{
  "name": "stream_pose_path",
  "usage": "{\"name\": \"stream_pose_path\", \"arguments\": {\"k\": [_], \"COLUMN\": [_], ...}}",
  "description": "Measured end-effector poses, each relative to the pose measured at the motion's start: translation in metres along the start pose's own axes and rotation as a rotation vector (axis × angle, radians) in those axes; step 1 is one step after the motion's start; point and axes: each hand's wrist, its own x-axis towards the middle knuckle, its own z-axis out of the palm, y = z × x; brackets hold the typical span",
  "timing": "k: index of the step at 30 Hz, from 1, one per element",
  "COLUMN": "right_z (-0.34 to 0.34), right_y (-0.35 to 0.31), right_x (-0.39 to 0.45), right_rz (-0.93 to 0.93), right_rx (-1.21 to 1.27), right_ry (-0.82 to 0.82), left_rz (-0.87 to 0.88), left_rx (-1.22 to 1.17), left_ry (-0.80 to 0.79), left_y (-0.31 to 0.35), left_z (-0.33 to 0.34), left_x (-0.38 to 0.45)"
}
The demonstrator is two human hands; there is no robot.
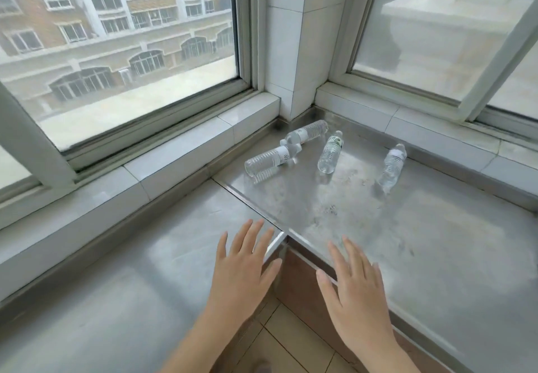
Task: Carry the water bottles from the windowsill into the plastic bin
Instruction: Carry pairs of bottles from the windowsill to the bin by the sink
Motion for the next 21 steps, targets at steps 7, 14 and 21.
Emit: {"name": "stream_pose_path", "arguments": {"k": [7, 14, 21], "right_z": [0.011, 0.028, 0.047], "right_y": [0.010, 0.040, 0.074], "right_x": [0.103, 0.223, 0.333], "right_rz": [0.018, -0.016, 0.004], "right_rx": [-0.007, 0.013, 0.064], "right_ry": [-0.024, -0.093, -0.137], "left_rz": [-0.016, -0.111, -0.254], "left_rx": [-0.046, -0.089, -0.029], "left_ry": [-0.030, -0.192, -0.311], "left_y": [-0.024, -0.032, -0.050], "left_z": [0.028, 0.081, 0.150], "left_x": [0.108, 0.232, 0.327]}}
